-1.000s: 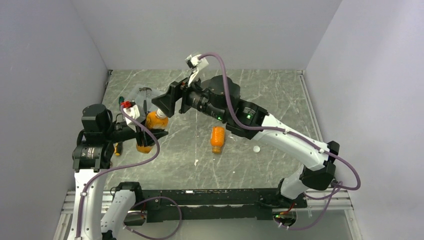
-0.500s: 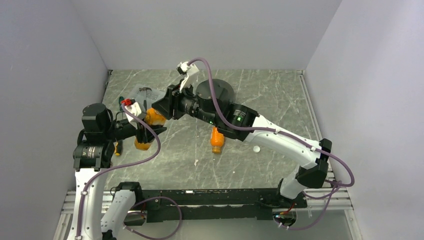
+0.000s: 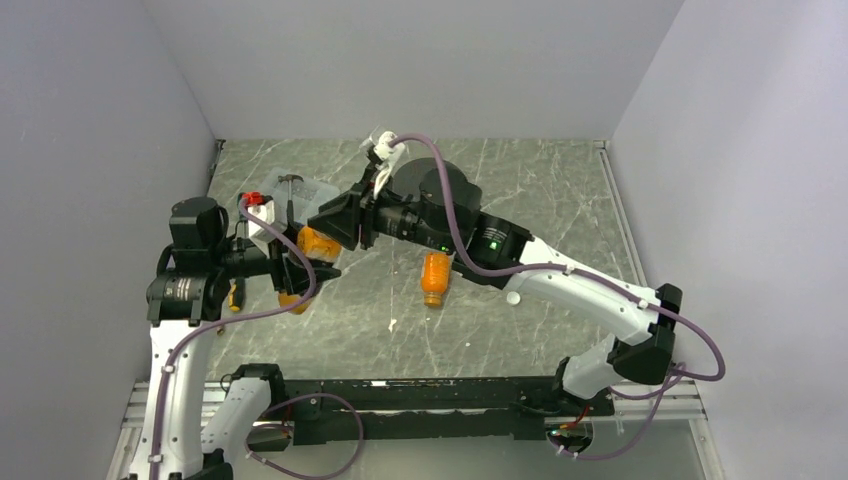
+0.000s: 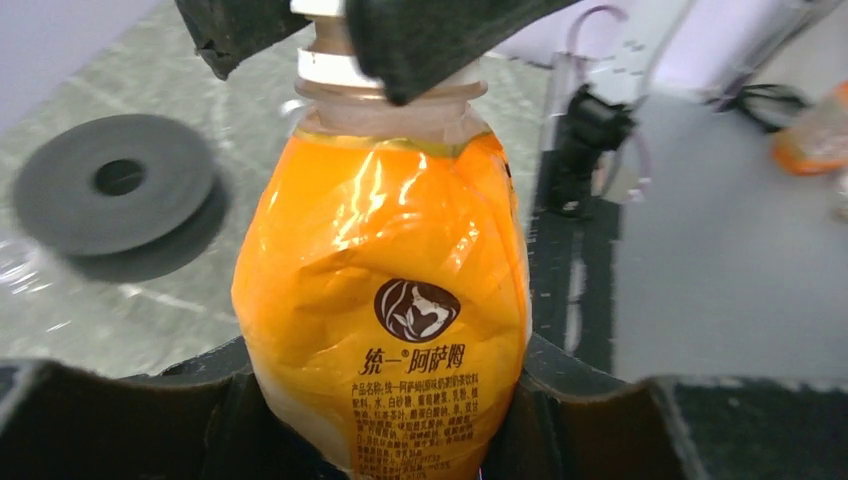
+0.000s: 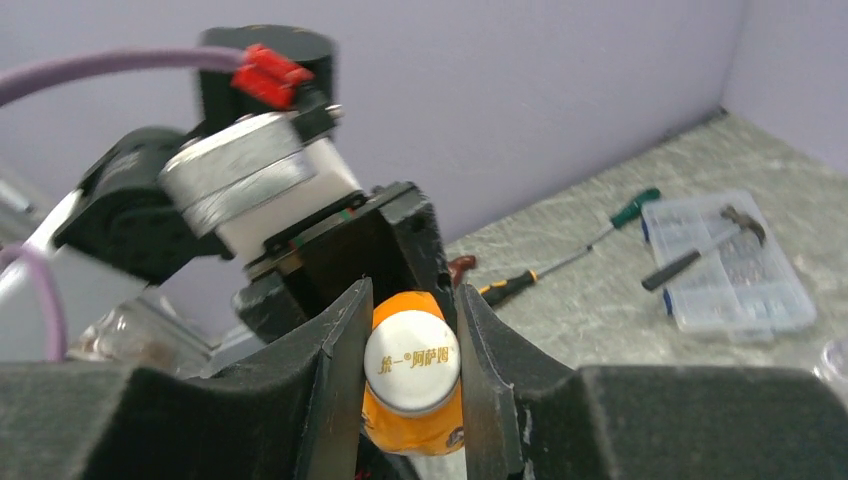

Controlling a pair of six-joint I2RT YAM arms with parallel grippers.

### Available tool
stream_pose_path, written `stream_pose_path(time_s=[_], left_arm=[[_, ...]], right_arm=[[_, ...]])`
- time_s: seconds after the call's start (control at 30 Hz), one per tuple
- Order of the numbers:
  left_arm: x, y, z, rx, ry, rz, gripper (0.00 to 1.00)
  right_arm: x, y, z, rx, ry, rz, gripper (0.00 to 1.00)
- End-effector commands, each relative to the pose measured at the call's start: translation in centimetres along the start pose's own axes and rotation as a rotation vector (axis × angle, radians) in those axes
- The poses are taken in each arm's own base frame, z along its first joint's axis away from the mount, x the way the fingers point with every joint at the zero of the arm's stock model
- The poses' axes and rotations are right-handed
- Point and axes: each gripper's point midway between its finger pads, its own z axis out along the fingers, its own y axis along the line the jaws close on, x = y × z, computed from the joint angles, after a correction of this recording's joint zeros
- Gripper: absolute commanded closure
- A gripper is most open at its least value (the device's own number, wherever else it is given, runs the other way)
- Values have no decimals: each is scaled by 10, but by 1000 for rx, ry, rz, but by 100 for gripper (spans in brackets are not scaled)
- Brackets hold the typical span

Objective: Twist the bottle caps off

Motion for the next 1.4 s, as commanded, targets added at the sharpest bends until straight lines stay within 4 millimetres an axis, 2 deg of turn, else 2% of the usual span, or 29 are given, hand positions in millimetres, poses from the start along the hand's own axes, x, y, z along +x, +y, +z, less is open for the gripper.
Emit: stream_pose_path(time_s=[0.0, 0.1, 0.2, 0.23, 0.33, 0.4, 0.47, 0.53, 0.67, 0.77, 0.93, 1.2, 1.27, 1.37], left_arm=[[-22, -47, -4, 252, -64, -115, 84], [-24, -51, -5, 285, -71, -141, 84], [-23, -50, -5, 285, -68, -147, 85], [-22, -49, -5, 279, -64, -145, 85], [-19, -43, -4, 251, -50, -121, 86], [-15, -37, -3, 219, -37, -101, 85], [-11, -30, -2, 174, -22, -78, 85], [-7, -20, -1, 113, -8, -41, 85], [-4, 2, -3, -28, 13, 39, 87], [-6, 16, -4, -110, 10, 88, 87], [-8, 25, -6, -163, 10, 108, 88], [-7, 27, -7, -174, 15, 104, 89], [-7, 27, -6, -171, 14, 100, 89], [-7, 28, -6, -172, 14, 95, 89]], right_arm=[[-41, 60, -34, -343, -140, -178, 84], [-39, 71, -44, -436, -131, -204, 84], [-35, 67, -45, -451, -108, -202, 83], [-35, 64, -44, -435, -109, -199, 76], [-36, 47, -36, -329, -109, -181, 41], [-39, 31, -31, -232, -111, -163, 21], [-46, 20, -33, -154, -134, -143, 6], [-54, 10, -37, -80, -165, -116, 2], [-64, -22, -37, 137, -160, -14, 5], [-59, -30, -28, 189, -124, 48, 12], [-41, -20, -7, 133, -50, 106, 16], [-23, -7, 4, 76, 3, 143, 19], [-20, -6, 5, 74, 8, 148, 23], [-19, -6, 5, 74, 4, 156, 34]])
